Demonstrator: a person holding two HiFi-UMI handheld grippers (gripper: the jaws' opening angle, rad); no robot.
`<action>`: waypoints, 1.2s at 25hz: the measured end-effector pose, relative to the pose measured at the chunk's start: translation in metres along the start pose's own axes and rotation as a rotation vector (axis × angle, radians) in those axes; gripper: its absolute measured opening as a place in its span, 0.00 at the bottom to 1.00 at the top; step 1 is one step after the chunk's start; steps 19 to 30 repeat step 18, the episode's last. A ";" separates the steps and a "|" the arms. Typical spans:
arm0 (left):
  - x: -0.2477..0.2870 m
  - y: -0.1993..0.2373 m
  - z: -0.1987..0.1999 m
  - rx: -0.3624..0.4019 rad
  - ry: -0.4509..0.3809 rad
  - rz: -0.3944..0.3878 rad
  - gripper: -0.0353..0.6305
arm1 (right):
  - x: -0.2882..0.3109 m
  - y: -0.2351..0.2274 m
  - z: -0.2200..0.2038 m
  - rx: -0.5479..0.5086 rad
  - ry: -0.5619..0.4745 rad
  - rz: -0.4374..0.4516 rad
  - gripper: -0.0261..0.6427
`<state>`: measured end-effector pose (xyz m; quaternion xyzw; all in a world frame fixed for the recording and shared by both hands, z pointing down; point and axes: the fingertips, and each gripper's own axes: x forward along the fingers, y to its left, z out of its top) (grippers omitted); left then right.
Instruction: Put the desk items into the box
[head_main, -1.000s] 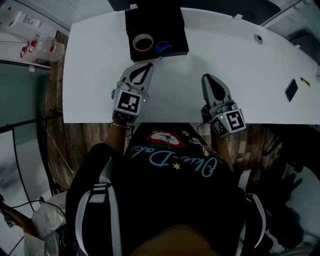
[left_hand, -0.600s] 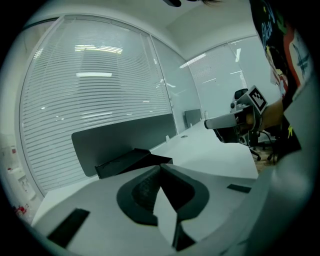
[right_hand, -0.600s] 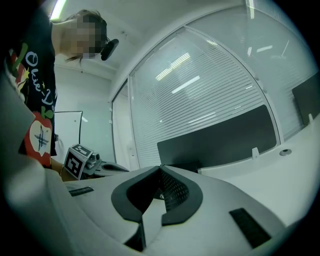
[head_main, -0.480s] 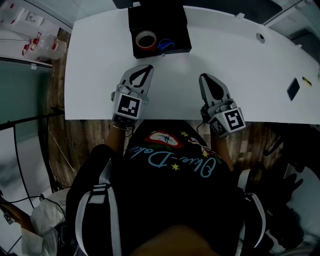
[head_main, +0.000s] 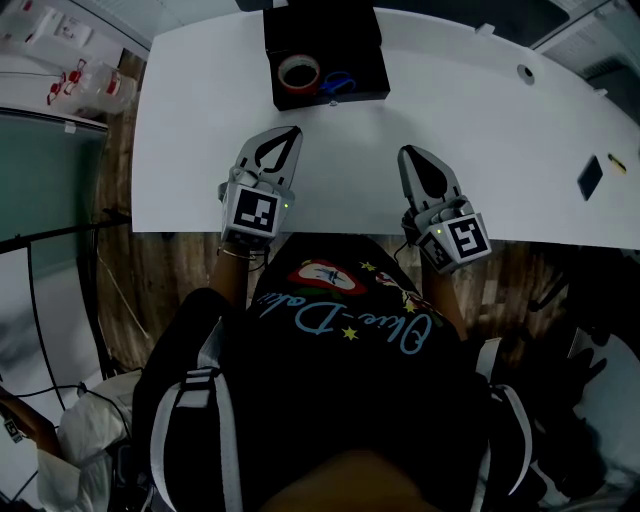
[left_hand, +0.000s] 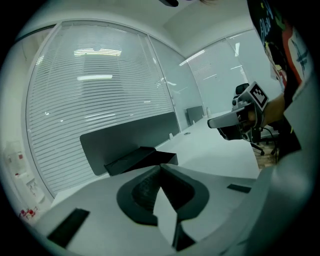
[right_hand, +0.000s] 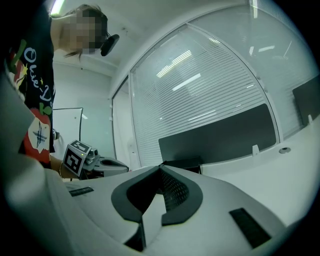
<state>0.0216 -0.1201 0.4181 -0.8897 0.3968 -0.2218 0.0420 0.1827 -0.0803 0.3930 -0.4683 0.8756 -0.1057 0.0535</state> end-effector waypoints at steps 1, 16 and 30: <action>-0.002 0.003 -0.001 0.003 0.001 0.007 0.09 | 0.000 0.000 -0.001 0.003 0.000 -0.003 0.08; 0.004 -0.004 0.005 0.031 -0.011 -0.023 0.09 | -0.011 -0.001 -0.001 0.002 -0.007 -0.035 0.08; 0.006 -0.005 0.008 0.031 -0.016 -0.027 0.09 | -0.011 -0.001 0.002 0.015 -0.022 -0.033 0.08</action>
